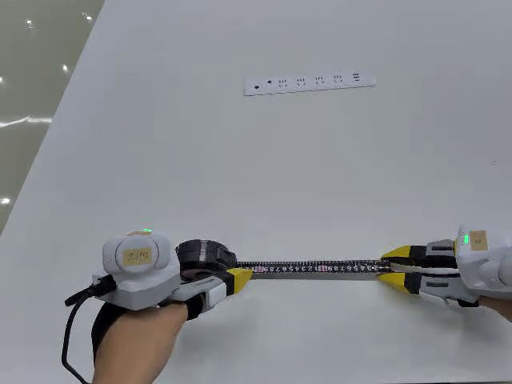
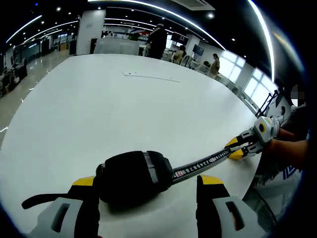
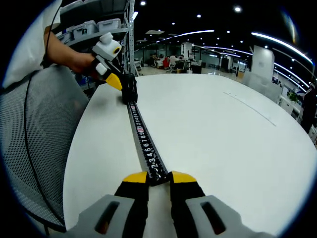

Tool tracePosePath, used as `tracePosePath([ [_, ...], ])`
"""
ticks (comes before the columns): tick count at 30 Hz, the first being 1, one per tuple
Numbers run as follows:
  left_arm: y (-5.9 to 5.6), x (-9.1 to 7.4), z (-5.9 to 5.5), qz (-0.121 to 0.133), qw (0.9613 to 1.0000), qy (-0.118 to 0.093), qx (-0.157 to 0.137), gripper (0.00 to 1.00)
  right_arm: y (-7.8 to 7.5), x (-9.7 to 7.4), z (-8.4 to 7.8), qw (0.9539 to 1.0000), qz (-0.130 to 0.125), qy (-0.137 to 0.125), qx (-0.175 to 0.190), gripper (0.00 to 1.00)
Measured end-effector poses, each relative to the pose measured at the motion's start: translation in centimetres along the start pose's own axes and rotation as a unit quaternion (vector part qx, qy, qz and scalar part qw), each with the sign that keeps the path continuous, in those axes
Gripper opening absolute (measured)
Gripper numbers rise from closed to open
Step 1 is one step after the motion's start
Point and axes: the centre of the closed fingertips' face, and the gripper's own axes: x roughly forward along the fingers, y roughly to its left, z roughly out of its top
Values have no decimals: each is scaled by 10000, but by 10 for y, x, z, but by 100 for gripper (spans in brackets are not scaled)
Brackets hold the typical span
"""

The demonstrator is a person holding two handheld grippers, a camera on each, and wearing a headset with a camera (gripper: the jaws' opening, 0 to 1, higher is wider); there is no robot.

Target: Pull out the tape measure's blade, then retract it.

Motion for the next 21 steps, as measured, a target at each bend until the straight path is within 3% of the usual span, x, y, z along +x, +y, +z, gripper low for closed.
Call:
tracePosePath([
  [10,5,-2,4,219,9996,-163,-112,77,-1,-1,0,9994,-195,-135,248,14],
  [21,7,-1,5,426,9970,-352,-537,72,-2,-2,-1,9989,-227,-199,359,15],
])
